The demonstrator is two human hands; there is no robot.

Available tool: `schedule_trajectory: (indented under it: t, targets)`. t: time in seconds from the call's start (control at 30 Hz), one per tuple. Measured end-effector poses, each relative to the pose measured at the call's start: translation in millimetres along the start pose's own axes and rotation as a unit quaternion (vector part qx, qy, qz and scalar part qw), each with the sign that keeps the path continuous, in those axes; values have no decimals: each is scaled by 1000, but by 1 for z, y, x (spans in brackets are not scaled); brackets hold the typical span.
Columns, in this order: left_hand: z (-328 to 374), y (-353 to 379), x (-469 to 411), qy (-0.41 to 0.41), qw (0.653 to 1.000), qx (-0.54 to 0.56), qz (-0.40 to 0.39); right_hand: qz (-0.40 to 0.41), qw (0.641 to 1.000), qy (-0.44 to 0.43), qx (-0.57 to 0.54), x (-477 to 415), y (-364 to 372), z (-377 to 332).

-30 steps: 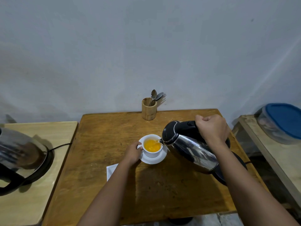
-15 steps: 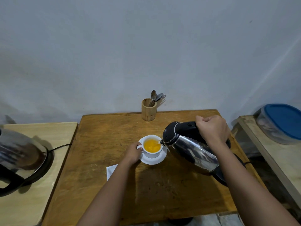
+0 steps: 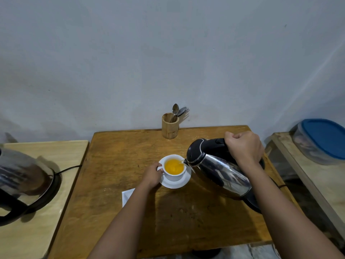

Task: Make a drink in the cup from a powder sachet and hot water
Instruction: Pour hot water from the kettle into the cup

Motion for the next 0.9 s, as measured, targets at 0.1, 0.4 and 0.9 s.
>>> schedule_trajectory:
  t: [0.1, 0.4, 0.9]
  targets:
    - [1, -1, 1, 1, 1000, -2, 1, 1, 1000, -3, -2, 0, 0, -1]
    - [0, 1, 1, 0, 1000, 9, -3, 19, 999, 47, -13, -1, -4, 8]
    - [-1, 5, 4, -14, 999, 34, 22, 121, 923, 329, -160, 6, -37, 91]
Point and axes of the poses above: each hand's wrist, its own x-axis away from the middle knuckle, its own y-axis out of the palm, z = x × y, the point moved 7 cm from there along -x, towards the middle knuckle, and after that the axes turned 15 degrees about z, right-handed, at the moved point
